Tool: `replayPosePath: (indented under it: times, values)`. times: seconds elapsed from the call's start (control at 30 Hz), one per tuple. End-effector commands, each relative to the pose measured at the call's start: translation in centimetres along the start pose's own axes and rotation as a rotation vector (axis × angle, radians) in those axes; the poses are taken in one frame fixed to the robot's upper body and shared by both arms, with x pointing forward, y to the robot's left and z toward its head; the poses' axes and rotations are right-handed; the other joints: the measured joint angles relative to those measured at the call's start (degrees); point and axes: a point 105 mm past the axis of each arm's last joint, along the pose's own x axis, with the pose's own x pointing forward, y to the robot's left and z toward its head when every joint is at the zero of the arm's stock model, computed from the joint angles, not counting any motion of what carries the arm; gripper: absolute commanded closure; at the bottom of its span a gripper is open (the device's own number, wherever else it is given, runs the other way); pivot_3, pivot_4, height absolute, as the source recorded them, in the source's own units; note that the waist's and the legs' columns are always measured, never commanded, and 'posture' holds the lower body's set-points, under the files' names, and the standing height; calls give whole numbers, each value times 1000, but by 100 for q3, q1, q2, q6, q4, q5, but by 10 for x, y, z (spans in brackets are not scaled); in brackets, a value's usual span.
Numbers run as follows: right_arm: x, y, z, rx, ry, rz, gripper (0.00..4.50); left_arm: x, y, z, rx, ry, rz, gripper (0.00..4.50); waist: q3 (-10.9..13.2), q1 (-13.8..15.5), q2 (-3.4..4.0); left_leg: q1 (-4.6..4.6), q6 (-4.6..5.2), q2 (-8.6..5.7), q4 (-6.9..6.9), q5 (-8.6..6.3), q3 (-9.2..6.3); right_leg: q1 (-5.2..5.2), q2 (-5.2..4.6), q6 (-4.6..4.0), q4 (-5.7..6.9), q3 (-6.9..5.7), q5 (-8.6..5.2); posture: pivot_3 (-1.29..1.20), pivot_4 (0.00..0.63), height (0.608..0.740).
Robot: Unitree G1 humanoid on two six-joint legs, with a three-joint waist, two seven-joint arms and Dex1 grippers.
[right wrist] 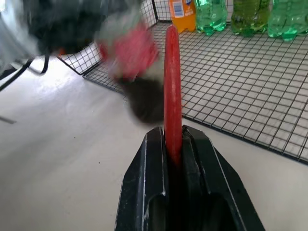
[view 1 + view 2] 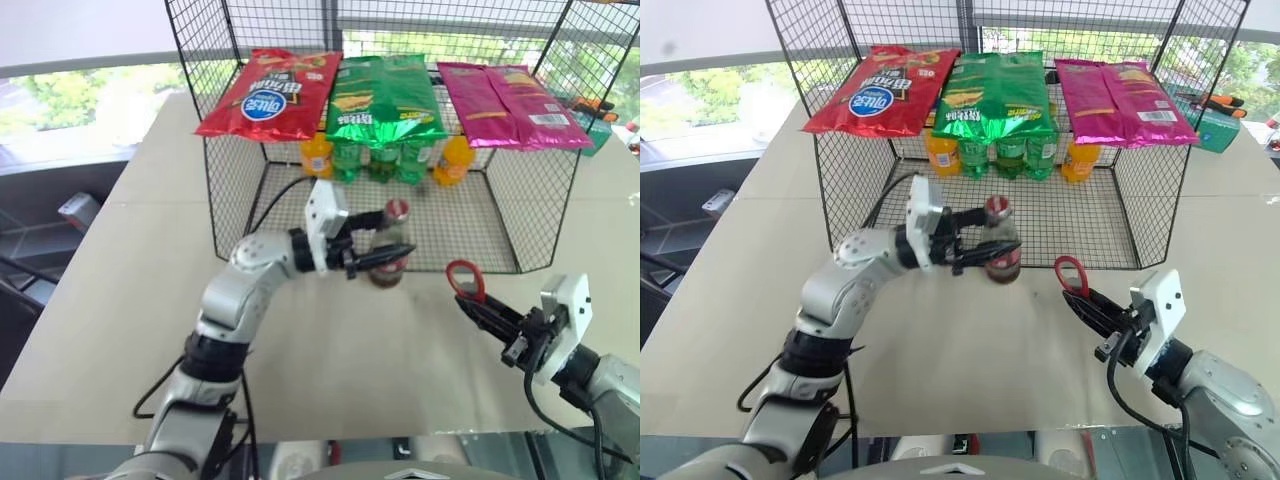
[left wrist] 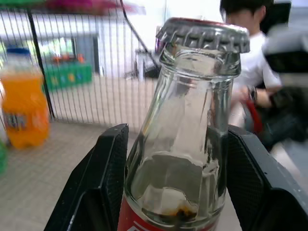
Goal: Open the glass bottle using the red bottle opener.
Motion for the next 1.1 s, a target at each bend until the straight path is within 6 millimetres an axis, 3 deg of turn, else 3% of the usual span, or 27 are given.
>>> replayPosePath:
  times: [0.03, 0.1, 0.13, 0.2, 0.47, 0.93, 1.03, 1.1]
  values:
    - [3, 6, 7, -12, -17, 37, 4500, -6, -7, 7, 62, -49, -11, 2232, -1, 31, -2, 0, 0, 1, 4, 0, -2, 1, 0, -9, 5, -2, -5, 0, 150, 740]
    - [4, 5, 7, -11, -16, 40, 4500, -8, -7, 2, 58, -45, 2, 1194, -2, 27, -1, 1, 0, 0, 13, 0, -4, 6, -1, -14, 8, -6, -8, 0, 150, 740]
    - [4, 5, 7, -13, -15, 40, 4500, -9, -7, 2, 56, -45, 7, 997, -2, 20, -1, 1, 0, 0, 16, 0, -3, 8, -2, -16, 8, -4, -9, 0, 150, 740]
    - [4, 4, 7, -14, -15, 40, 4500, -10, -8, 2, 51, -50, 6, 24, -2, 15, -1, 0, 0, 0, 22, 0, 2, 8, -2, -14, 8, 1, -8, 0, 150, 740]
    - [5, 3, 7, -36, -19, 42, 4500, -13, -3, 23, 73, -97, 1, 24, -2, 14, -1, 3, 0, 0, 28, 0, -1, 7, 0, -11, 24, 1, -7, 0, 150, 740]
    - [15, 9, 11, -66, -49, 58, 4500, 4, -2, 29, 48, -66, -57, 24, -2, 11, -1, 4, 0, 0, 34, 0, 0, 7, 0, -11, 28, 3, -8, 0, 150, 740]
    - [18, 10, 18, -94, -92, 53, 4500, 3, -3, 28, 28, -57, -75, 802, -2, 7, -1, 4, 0, 0, 34, 0, 0, 7, 1, -11, 28, 3, -8, 0, 150, 740]
    - [23, 12, 27, -142, -131, 54, 4500, 3, -3, 28, 24, -51, -83, 1706, -2, -2, -1, 5, 0, 0, 34, 0, 1, 6, 2, -10, 29, 4, -8, 0, 150, 740]
